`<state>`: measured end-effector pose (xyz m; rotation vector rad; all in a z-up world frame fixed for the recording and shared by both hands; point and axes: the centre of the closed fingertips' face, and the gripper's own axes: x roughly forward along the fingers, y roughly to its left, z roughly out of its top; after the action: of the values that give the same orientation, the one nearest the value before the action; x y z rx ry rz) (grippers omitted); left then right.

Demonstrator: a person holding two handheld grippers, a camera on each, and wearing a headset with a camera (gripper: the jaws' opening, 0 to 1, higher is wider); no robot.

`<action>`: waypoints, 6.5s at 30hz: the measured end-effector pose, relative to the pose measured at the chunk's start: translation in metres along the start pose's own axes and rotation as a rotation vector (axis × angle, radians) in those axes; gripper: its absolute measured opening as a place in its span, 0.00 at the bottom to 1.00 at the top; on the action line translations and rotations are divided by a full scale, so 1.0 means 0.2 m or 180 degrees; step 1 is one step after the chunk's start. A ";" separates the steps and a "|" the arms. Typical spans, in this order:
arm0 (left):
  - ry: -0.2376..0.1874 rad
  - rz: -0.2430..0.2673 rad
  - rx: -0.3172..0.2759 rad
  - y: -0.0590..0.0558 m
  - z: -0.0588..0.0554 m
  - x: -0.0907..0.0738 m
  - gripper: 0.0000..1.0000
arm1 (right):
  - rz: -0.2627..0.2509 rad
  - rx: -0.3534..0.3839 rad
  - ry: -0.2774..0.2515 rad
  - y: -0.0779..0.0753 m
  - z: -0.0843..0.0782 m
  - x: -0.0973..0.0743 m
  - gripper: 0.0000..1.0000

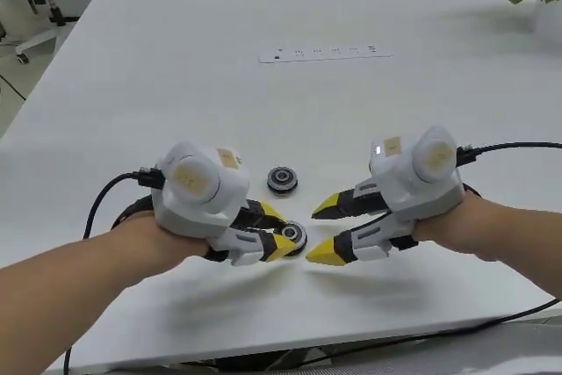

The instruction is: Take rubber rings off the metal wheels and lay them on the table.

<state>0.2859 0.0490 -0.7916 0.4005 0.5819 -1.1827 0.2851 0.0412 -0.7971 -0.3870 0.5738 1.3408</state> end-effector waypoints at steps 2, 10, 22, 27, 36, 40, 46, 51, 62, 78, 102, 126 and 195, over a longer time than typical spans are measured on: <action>-0.0012 0.0012 0.0003 0.00 0.00 0.00 0.20 | 0.0004 0.0010 0.0000 0.00 0.00 0.00 0.35; -0.0152 0.0039 -0.0306 0.03 0.01 0.00 0.14 | 0.0023 0.0046 0.0001 0.00 -0.01 0.01 0.34; -0.0124 0.0144 -0.0165 0.03 0.00 0.01 0.14 | 0.0011 0.0152 -0.0077 0.00 0.01 0.04 0.33; -0.0119 0.0178 -0.0123 0.03 0.00 0.01 0.13 | 0.0024 0.0206 -0.0082 0.00 0.01 0.06 0.33; -0.0104 0.0214 -0.0133 0.03 -0.01 0.01 0.13 | 0.0028 0.0368 -0.0136 0.00 0.01 0.09 0.31; -0.0101 0.0229 -0.0151 0.03 -0.01 0.01 0.13 | 0.0016 0.0428 -0.0170 0.00 0.02 0.10 0.29; -0.0100 0.0240 -0.0158 0.03 -0.01 0.01 0.13 | 0.0006 0.0442 -0.0166 0.00 0.01 0.10 0.24; -0.0105 0.0248 -0.0150 0.03 -0.01 0.01 0.13 | 0.0011 0.0456 -0.0163 0.00 0.01 0.10 0.24; -0.0085 0.0288 -0.0055 0.03 -0.02 0.00 0.13 | 0.0043 0.0482 -0.0162 0.00 0.01 0.08 0.22; -0.0115 0.0320 -0.0048 0.03 -0.01 0.00 0.13 | 0.0075 0.0467 -0.0080 0.00 -0.03 0.06 0.07; -0.0102 0.0350 -0.0026 0.03 -0.02 0.00 0.13 | 0.0068 0.0871 -0.0080 -0.02 -0.03 0.04 0.00; -0.0060 0.0399 -0.0027 0.03 -0.02 0.00 0.12 | 0.0027 0.1637 -0.0387 -0.03 0.02 0.02 0.00; -0.0301 0.0309 0.0029 0.03 0.04 -0.18 0.40 | 0.0093 0.1084 -0.0486 0.00 0.13 0.00 0.00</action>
<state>0.2842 0.0733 -0.7641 0.3745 0.4704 -1.1054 0.2898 0.0560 -0.7770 0.0015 0.6675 1.2595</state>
